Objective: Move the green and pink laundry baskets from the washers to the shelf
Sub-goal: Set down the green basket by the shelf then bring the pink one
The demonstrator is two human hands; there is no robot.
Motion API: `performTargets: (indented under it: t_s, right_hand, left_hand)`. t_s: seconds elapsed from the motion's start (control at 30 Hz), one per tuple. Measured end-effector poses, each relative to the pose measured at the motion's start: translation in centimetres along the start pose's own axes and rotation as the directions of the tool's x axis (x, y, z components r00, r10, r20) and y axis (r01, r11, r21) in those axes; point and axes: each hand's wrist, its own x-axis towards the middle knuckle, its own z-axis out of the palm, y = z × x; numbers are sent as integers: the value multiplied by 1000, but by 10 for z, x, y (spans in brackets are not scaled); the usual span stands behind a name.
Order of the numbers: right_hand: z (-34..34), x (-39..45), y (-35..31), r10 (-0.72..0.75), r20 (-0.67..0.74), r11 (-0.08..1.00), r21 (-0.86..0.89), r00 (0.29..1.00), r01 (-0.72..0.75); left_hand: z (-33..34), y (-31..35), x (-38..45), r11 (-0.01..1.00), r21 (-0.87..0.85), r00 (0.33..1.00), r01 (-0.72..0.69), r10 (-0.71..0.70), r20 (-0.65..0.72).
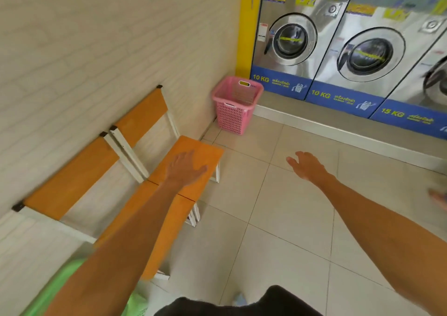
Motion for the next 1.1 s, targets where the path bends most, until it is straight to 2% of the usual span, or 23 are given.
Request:
performTargets:
  t_s: [0.17,0.37,0.6,0.7,0.93,1.1]
  right_hand:
    - [-25,47,59,70,-5,998,6,998,-70]
    - [-41,120,79,93,25,996,14,995,-93]
    - [-84,242,71,113,41,992,46,993,-115]
    - [-109,299,62,121,29,990,71,992,-123]
    - [-142,410,32,109,39,984,139,993,-113]
    - [-166,491,32,107,53,986,127,993,-113]
  left_hand:
    - [6,56,66,997,41,997,-68,66,38]
    - [4,98,157,994,71,996,-85,82,47]
    - [-11,138,287,986,137,991,-92,78,106]
    - [-30,155,347,985,145,993,-92,79,92]
    - [-57,192,456,987,126,990,-104,91,109]
    - [-62,218,528,989,112,989,-95,81,125]
